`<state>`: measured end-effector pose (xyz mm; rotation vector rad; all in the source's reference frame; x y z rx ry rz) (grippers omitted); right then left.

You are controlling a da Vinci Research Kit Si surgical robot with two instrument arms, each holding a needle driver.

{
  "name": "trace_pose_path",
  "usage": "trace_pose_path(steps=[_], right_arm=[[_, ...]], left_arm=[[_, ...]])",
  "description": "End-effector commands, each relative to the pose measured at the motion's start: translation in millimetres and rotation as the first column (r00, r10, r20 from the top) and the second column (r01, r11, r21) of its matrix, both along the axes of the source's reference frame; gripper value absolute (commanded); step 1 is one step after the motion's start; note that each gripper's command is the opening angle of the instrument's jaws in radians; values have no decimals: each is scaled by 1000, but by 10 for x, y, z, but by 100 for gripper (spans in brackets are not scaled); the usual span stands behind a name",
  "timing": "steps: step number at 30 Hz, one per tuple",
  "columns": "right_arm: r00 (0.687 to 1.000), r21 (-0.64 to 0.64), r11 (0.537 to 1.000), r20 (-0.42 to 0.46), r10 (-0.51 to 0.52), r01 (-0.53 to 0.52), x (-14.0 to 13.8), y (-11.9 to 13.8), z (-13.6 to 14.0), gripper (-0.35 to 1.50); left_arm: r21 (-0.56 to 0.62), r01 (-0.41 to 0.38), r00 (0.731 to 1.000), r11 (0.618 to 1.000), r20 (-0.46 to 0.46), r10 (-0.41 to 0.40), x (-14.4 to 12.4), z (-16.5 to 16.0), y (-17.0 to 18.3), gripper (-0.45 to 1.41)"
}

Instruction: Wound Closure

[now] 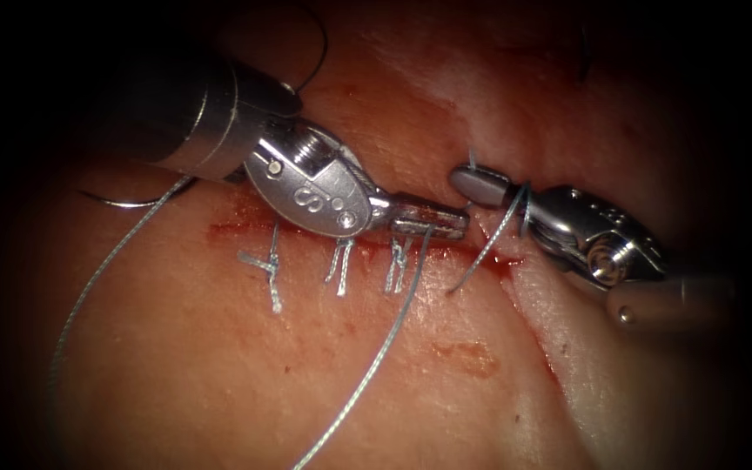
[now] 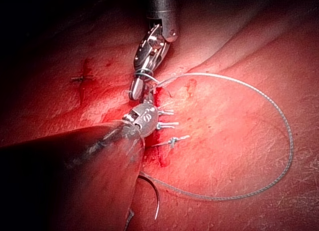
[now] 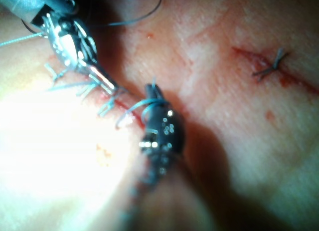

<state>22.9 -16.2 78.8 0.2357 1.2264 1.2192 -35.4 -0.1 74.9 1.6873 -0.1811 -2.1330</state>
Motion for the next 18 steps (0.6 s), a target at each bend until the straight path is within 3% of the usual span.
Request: trace_pose_path(steps=[1,8,15,18], right_arm=[[1000,-9,1000,1,-5,5,3,-16,-3,-35],[999,-65,997,38,-28,30,7,-47,-25,-35],[982,-153,988,189,8,22,41,-62,-44,-35],[978,-156,987,207,-5,38,50,-61,-42,-35]], left_arm=[[14,11,1000,1000,-8,-10,-1,6,5,-45],[46,48,997,998,-67,-45,20,24,41,-45],[63,92,990,994,-114,-84,21,36,117,-45],[74,114,987,991,-123,-104,16,36,148,-45]])
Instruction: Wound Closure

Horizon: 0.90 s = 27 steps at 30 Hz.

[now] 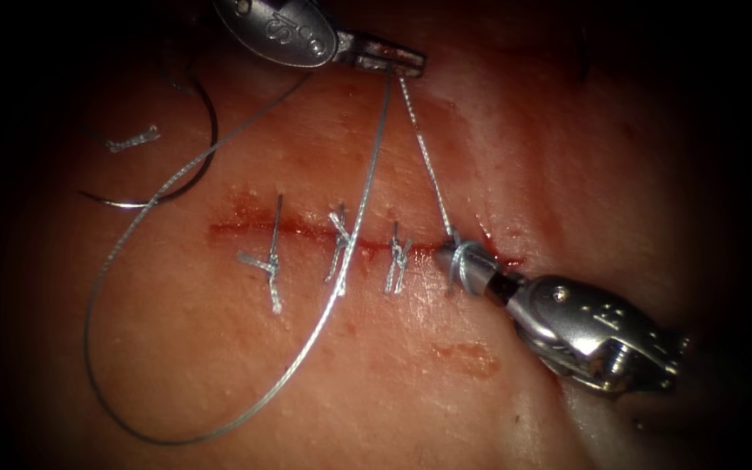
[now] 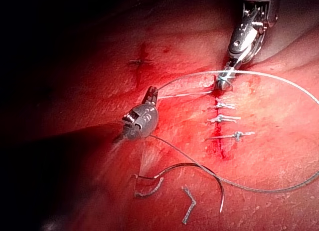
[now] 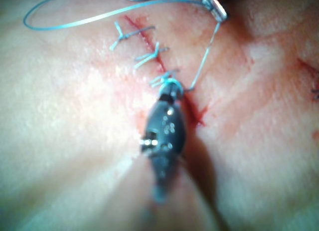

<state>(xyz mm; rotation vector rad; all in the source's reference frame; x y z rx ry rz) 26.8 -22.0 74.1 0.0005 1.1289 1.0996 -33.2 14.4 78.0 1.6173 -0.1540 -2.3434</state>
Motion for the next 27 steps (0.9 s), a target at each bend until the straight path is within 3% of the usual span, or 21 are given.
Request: trace_pose_path(steps=[1,5,10,27], right_arm=[[1000,-4,1000,7,-12,12,13,-3,7,-35],[998,-1,999,44,-37,37,12,-10,12,-35],[997,7,999,58,-53,53,8,-21,14,-35],[989,25,990,61,-136,135,-1,-75,-2,-35]], left_arm=[[2,8,1000,1000,0,-8,-7,6,11,-45],[0,43,999,999,-20,-43,-19,21,51,-45],[0,73,997,997,-38,-72,-27,26,72,-45],[-3,158,984,987,-81,-158,-26,38,114,-45]])
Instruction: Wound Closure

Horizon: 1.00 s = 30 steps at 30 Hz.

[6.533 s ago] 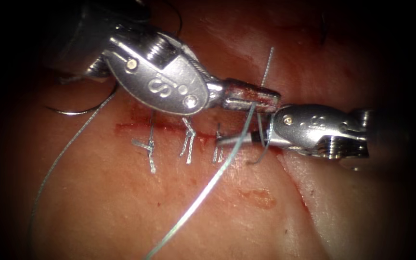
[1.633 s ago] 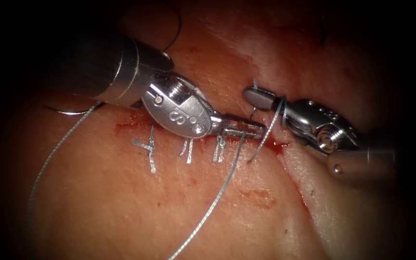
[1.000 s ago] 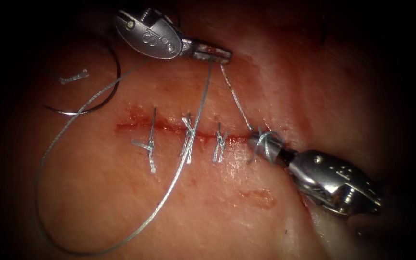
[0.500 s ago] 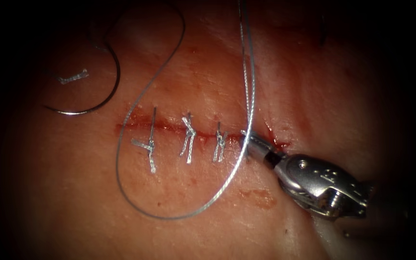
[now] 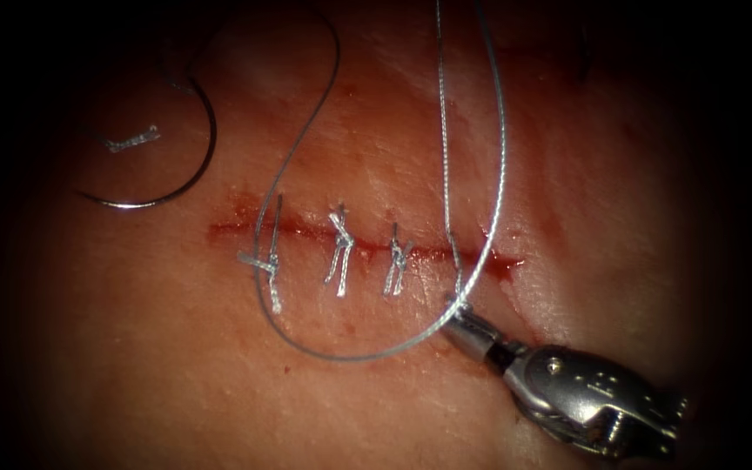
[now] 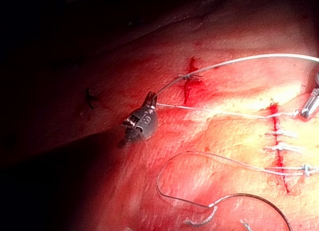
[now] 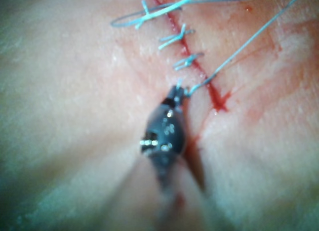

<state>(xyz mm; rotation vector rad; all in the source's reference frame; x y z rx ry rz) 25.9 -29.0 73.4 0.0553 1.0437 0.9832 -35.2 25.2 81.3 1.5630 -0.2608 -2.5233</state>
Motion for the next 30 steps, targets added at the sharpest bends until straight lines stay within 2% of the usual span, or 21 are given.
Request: trace_pose_path(steps=[1,19,28,30], right_arm=[[1000,2,1000,-3,-1,1,7,-5,4,-35],[998,-8,999,-36,-46,46,18,-20,-6,-35],[991,-27,992,-54,-125,124,30,-37,-14,-35],[985,-24,987,-57,-161,160,31,-47,-14,-35]], left_arm=[[-5,4,1000,1000,-1,-4,-6,4,6,-45],[-74,74,995,995,-62,-79,1,14,50,-45],[-107,85,992,991,-84,-94,5,19,63,-45],[-114,95,991,989,-86,-105,4,20,68,-45]])
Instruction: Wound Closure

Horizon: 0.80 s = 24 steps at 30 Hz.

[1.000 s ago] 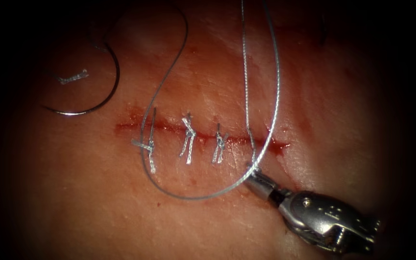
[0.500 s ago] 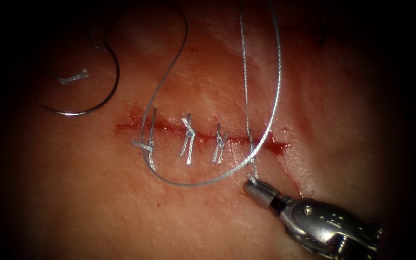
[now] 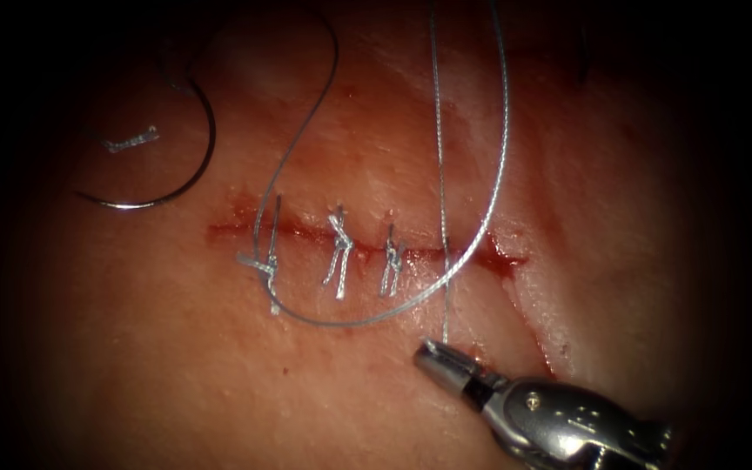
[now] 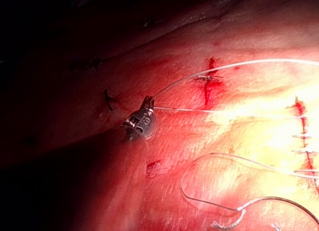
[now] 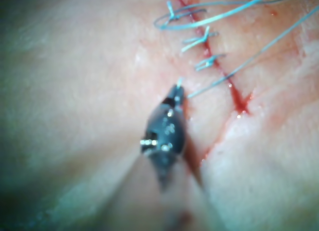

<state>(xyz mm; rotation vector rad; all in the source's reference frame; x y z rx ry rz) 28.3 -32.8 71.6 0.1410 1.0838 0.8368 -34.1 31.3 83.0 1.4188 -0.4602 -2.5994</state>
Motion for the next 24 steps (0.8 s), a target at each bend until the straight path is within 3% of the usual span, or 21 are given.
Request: trace_pose_path(steps=[1,13,23,24], right_arm=[[1000,4,1000,-6,-21,21,8,-13,4,-35],[996,4,996,-19,-87,87,14,-34,-4,-35],[998,-10,998,-13,-61,61,13,-21,6,-35],[998,-10,998,-16,-61,61,12,-18,6,-21]], left_arm=[[-9,2,1000,1000,2,-2,-6,4,7,-45],[-21,12,1000,1000,-8,-12,-7,5,9,-45],[9,-26,999,1000,30,26,-9,-13,-15,-45],[14,-30,999,999,39,30,-10,-19,-20,-45]])
